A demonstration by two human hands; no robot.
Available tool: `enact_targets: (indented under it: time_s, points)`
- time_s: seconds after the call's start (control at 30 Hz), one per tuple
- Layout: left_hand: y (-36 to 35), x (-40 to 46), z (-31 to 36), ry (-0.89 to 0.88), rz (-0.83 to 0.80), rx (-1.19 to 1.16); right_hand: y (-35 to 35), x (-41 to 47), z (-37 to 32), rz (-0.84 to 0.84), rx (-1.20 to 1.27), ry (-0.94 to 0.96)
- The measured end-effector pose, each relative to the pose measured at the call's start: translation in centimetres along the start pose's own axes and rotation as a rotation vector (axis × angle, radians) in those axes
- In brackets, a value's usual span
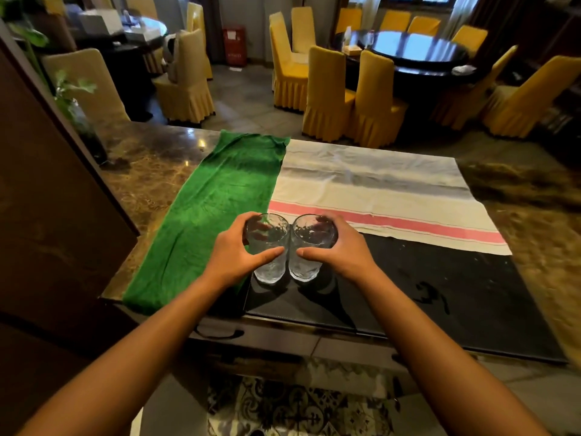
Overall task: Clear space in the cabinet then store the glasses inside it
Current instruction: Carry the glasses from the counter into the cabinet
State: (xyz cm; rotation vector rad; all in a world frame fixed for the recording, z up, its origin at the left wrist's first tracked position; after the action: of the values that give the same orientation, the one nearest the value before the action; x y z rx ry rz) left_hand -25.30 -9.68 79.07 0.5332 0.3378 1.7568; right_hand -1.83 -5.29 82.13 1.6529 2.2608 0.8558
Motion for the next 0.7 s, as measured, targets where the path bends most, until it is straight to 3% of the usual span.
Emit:
enact_targets:
  time_s: [0.2,0.7]
  points:
    - [0.3,-0.9,2.5,0.011,0.102,-0.009,2.7,-0.9,-0.9,0.038,-0.024,0.037]
    - [-2.4,-6.3,9.2,-0.056,0.138,0.031,10.5,-9.1,-1.9,0.166,0.066,0.104]
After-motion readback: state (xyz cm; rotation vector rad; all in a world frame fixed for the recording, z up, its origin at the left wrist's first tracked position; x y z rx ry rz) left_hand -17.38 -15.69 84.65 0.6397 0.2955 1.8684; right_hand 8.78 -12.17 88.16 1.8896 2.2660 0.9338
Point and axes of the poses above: each hand's wrist, its own x-axis towards the middle knuckle, its own y-axis out of the back of the hand, z = x × y, the point moved 1 cm from there along x, towards the middle knuckle, and after that the axes turned 8 degrees about y, right-handed, at the moved point
